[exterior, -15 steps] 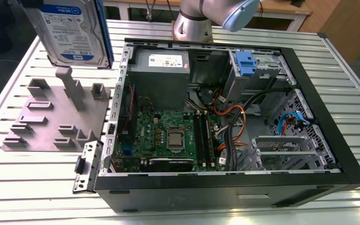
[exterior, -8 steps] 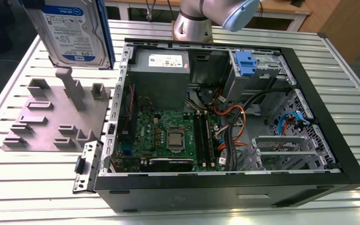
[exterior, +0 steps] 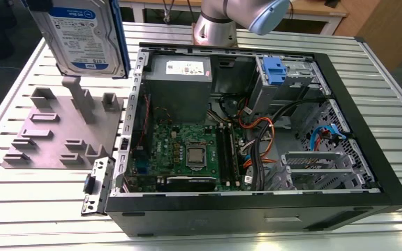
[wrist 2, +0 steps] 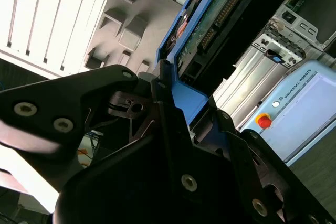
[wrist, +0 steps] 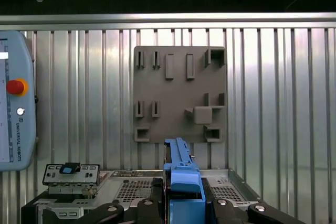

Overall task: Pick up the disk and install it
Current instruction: 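Pick up the disk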

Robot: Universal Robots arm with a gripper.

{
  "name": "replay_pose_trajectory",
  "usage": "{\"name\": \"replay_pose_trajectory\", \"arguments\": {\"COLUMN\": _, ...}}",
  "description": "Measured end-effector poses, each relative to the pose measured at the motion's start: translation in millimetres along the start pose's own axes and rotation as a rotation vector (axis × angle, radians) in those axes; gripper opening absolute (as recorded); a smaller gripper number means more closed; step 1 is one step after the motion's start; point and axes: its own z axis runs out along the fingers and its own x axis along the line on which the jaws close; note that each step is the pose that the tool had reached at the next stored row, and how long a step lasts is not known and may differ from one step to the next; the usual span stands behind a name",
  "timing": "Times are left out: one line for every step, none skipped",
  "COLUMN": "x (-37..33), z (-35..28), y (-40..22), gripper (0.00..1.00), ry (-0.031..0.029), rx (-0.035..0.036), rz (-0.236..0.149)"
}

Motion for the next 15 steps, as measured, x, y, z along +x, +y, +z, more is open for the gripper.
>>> {"name": "replay_pose_trajectory", "arguments": {"x": 0.3, "z": 0.0, "y": -0.4, "gripper": 0.36, "ry": 0.0, "rx": 0.0, "rz": 0.0}}
{"name": "replay_pose_trajectory", "arguments": {"x": 0.5, "z": 0.1, "y": -0.9, "gripper": 0.36, "ry": 0.0, "rx": 0.0, "rz": 0.0}}
{"name": "replay_pose_trajectory", "arguments": {"x": 0.8, "z": 0.1, "y": -1.3, "gripper": 0.36, "ry": 0.0, "rx": 0.0, "rz": 0.0}}
{"name": "replay_pose_trajectory", "arguments": {"x": 1.1, "z": 0.1, "y": -1.7, "gripper": 0.36, "ry": 0.0, "rx": 0.0, "rz": 0.0}}
{"name": "replay_pose_trajectory", "arguments": {"x": 1.4, "z": 0.2, "y": -2.2, "gripper": 0.36, "ry": 0.0, "rx": 0.0, "rz": 0.0}}
{"name": "replay_pose_trajectory", "arguments": {"x": 1.6, "z": 0.2, "y": -2.6, "gripper": 0.36, "ry": 0.0, "rx": 0.0, "rz": 0.0}}
{"name": "replay_pose_trajectory", "arguments": {"x": 1.9, "z": 0.2, "y": -3.0, "gripper": 0.36, "ry": 0.0, "rx": 0.0, "rz": 0.0}}
{"name": "replay_pose_trajectory", "arguments": {"x": 2.2, "z": 0.2, "y": -3.4, "gripper": 0.36, "ry": 0.0, "rx": 0.0, "rz": 0.0}}
{"name": "replay_pose_trajectory", "arguments": {"x": 2.4, "z": 0.3, "y": -3.8, "gripper": 0.36, "ry": 0.0001, "rx": 0.0, "rz": 0.0}}
{"name": "replay_pose_trajectory", "arguments": {"x": 2.5, "z": 0.2, "y": -3.8, "gripper": 0.36, "ry": 0.0001, "rx": -0.0001, "rz": 0.0}}
{"name": "replay_pose_trajectory", "arguments": {"x": 3.5, "z": 0.3, "y": -3.8, "gripper": 0.36, "ry": 0.0001, "rx": 0.0, "rz": 0.0}}
{"name": "replay_pose_trajectory", "arguments": {"x": 4.5, "z": 0.3, "y": -3.8, "gripper": 0.36, "ry": 0.0, "rx": 0.0, "rz": 0.0}}
{"name": "replay_pose_trajectory", "arguments": {"x": 4.5, "z": 0.3, "y": -3.8, "gripper": 0.36, "ry": 0.0, "rx": 0.0001, "rz": 0.0}}
{"name": "replay_pose_trajectory", "arguments": {"x": 4.5, "z": 0.3, "y": -3.8, "gripper": 0.36, "ry": 0.0, "rx": 0.0001, "rz": 0.0}}
{"name": "replay_pose_trajectory", "arguments": {"x": 4.6, "z": 0.2, "y": -3.8, "gripper": 0.36, "ry": 0.0001, "rx": 0.0, "rz": 0.0}}
